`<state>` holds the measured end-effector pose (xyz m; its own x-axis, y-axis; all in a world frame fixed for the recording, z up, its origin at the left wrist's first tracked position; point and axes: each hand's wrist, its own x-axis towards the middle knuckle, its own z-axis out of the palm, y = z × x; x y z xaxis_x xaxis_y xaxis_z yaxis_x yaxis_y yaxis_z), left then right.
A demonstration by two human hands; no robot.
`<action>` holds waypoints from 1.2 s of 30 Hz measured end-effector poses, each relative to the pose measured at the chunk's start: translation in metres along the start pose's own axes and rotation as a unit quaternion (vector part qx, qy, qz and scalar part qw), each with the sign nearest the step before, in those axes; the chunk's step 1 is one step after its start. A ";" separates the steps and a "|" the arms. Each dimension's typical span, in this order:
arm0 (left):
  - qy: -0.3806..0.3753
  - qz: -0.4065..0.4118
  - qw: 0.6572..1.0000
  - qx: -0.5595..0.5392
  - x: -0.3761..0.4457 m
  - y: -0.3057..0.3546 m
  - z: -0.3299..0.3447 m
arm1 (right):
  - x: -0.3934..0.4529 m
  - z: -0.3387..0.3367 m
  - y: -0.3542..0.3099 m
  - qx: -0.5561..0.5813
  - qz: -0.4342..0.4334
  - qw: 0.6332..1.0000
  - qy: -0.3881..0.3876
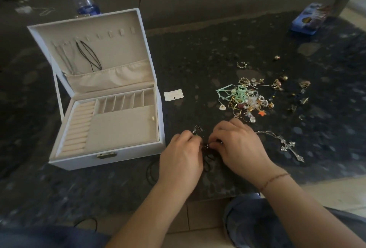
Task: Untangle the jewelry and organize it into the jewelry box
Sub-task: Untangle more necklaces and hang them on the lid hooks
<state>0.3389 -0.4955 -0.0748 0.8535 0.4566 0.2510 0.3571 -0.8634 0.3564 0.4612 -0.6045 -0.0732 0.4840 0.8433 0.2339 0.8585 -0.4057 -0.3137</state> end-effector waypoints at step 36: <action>0.082 0.010 0.934 -0.348 0.003 0.025 -0.047 | -0.006 -0.043 -0.010 0.422 0.005 0.906 0.042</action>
<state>0.3326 -0.5058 -0.0226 0.7679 0.5173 0.3779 -0.0401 -0.5499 0.8343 0.4571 -0.6206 -0.0316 0.5325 0.7972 0.2844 0.4351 0.0305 -0.8999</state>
